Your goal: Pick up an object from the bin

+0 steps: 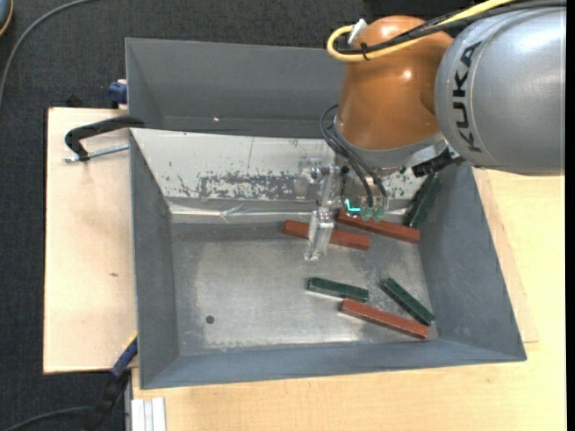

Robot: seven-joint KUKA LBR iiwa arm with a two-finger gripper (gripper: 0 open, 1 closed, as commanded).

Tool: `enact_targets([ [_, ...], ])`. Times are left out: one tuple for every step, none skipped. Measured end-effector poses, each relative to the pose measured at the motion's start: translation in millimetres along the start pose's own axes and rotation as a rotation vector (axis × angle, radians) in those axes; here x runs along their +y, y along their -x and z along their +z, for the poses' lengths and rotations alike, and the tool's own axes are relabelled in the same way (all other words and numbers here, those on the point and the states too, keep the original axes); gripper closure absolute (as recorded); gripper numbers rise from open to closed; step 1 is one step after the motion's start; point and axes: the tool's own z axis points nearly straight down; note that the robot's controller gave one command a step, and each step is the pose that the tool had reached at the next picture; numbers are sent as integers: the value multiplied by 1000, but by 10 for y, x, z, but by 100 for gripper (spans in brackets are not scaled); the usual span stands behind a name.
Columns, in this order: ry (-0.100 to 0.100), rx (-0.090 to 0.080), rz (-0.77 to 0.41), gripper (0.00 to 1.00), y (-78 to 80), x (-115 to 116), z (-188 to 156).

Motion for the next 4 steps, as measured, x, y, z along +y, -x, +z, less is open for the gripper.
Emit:
enact_targets([
  [2,-12,36,0,-109,-510,1422],
  [-3,1,40,0,-832,-1005,1370],
  [0,-5,36,100,-800,-972,1368],
  [-2,-19,5,100,-792,-1026,-132],
])
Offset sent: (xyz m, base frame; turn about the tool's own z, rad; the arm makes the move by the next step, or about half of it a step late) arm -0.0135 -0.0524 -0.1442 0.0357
